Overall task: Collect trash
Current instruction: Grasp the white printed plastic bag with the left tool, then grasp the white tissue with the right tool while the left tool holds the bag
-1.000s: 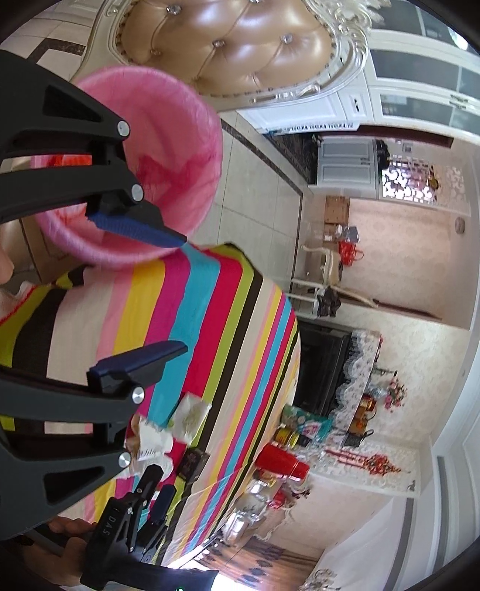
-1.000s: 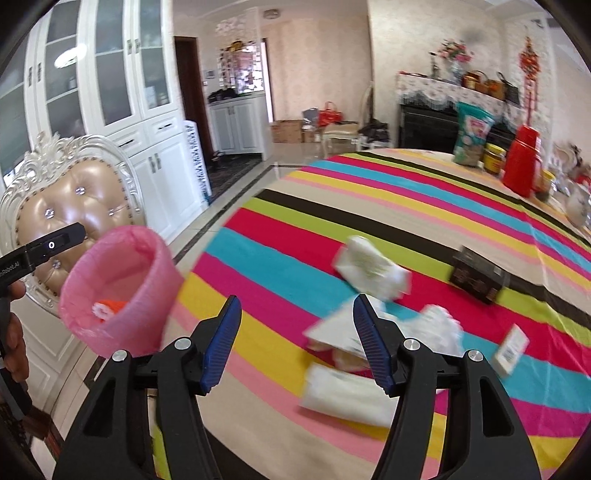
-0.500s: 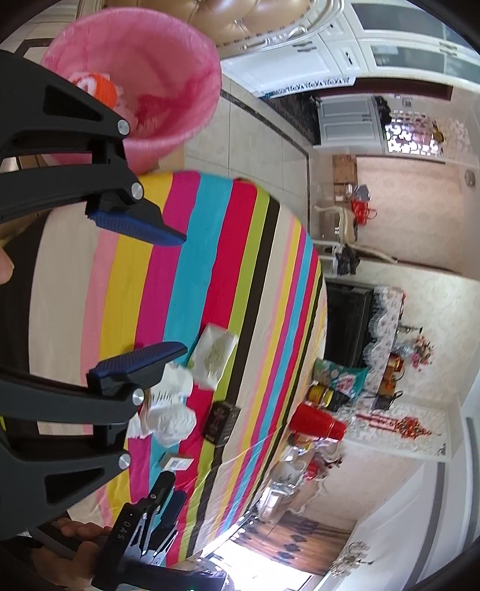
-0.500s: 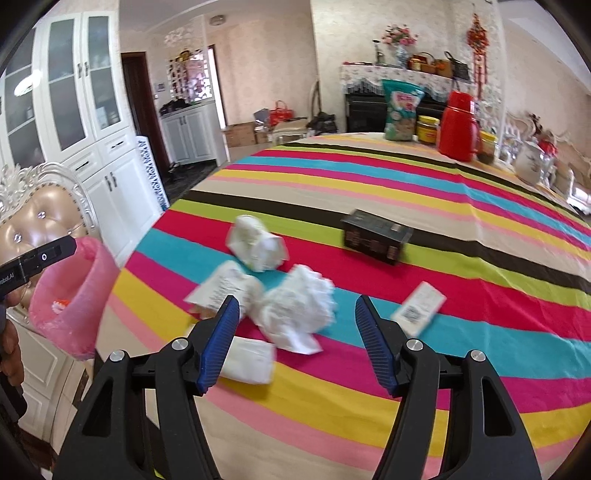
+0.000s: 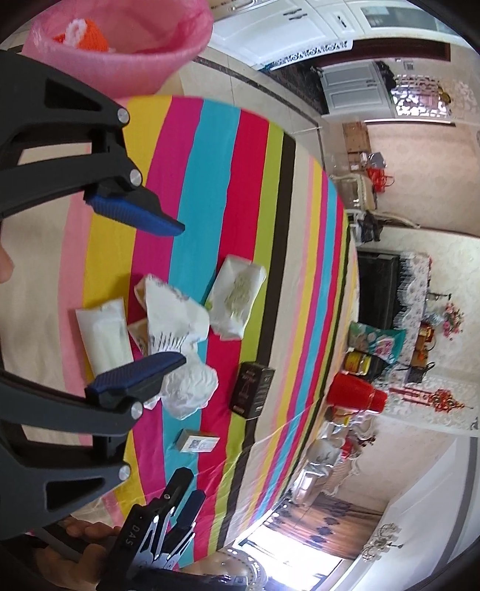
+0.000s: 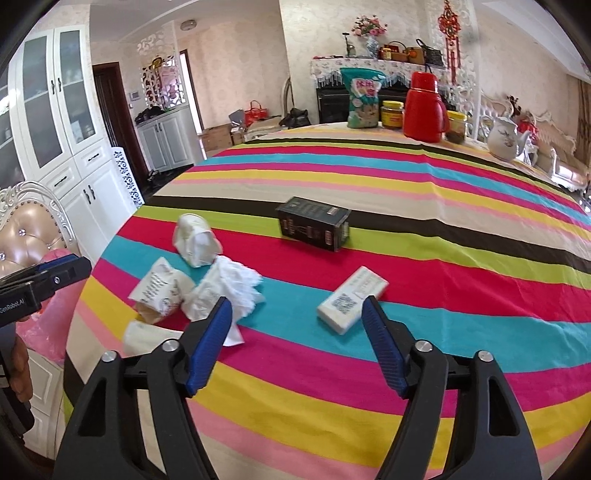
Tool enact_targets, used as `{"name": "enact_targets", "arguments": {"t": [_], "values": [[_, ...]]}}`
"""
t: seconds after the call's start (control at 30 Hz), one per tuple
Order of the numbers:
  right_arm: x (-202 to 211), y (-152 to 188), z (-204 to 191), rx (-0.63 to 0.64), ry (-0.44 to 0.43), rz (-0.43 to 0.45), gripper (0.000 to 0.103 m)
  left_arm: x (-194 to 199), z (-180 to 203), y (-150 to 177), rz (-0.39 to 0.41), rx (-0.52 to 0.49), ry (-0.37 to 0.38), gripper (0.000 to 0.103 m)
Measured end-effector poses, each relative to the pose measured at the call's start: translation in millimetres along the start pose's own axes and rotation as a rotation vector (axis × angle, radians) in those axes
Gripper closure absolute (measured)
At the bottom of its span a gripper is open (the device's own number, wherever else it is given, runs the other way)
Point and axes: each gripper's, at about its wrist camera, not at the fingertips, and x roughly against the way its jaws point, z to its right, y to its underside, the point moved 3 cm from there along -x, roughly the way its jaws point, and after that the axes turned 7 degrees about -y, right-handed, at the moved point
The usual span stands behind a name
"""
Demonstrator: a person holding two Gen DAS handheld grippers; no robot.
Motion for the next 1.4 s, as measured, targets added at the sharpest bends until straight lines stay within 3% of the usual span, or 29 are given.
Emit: {"name": "enact_targets", "arguments": {"t": [0.23, 0.37, 0.57, 0.77, 0.83, 1.1, 1.4], "values": [[-3, 6, 16, -0.021, 0.015, -0.014, 0.029, -36, 22, 1, -0.057, -0.028, 0.014, 0.033], [-4, 7, 22, -0.033, 0.022, -0.017, 0.027, -50, 31, 1, -0.082, -0.052, 0.01, 0.022], [-5, 7, 25, -0.035, 0.022, -0.022, 0.026, -69, 36, 2, -0.124, -0.079, -0.001, 0.021], [-6, 6, 23, -0.026, 0.026, -0.028, 0.026, -82, 38, 3, -0.164, -0.104, 0.009, 0.023], [-7, 4, 21, -0.018, 0.025, -0.029, 0.026, -86, 38, 4, -0.178, -0.115, 0.006, 0.034], [-11, -2, 5, 0.011, 0.016, -0.04, 0.026, -82, 36, 4, -0.175, -0.122, 0.02, 0.036], [-30, -9, -23, 0.053, -0.011, -0.069, 0.026, -55, 13, -5, -0.111, -0.065, 0.025, 0.035]]}}
